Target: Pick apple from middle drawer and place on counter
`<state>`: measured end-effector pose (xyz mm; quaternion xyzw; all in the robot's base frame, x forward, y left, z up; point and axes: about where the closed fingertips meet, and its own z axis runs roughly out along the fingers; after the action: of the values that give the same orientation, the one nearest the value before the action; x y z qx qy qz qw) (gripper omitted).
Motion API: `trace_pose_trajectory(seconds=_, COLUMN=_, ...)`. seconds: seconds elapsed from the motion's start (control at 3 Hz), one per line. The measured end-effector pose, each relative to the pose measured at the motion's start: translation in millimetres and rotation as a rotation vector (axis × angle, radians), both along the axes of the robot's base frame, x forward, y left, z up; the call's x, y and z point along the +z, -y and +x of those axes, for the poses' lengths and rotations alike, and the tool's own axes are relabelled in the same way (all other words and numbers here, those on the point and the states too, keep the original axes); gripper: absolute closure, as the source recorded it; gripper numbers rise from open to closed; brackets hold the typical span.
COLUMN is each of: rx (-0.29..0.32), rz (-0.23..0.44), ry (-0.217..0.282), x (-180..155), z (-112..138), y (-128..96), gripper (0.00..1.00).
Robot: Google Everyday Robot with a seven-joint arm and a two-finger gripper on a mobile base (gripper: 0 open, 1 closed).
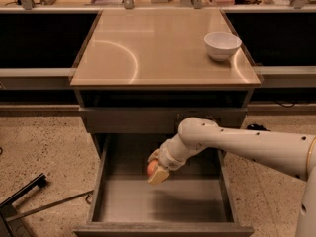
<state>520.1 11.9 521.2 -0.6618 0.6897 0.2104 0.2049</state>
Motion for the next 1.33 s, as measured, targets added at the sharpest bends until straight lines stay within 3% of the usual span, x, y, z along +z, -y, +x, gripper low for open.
trace_pose_trajectory(seconds=0.33, rx=0.01, rz=-0.052, ry=-0.015, x=41.1, z=11.4, y=-11.4, gripper=1.0)
trace_pose_trajectory(seconds=0.67, rx=0.154, rz=-0.074, ry=0.026, x=169.2, z=-13.5, y=-33.9, gripper=1.0)
trace_pose_trajectory(seconds=1.0, rx=0.226, rz=-0.002, ry=0.108, x=252.4, z=-27.8, y=-41.7, gripper=1.0)
trace_pose_trajectory(seconds=1.33, rx=0.218, rz=0.036, ry=0.13, x=266.3, z=-22.1, y=-37.7, gripper=1.0)
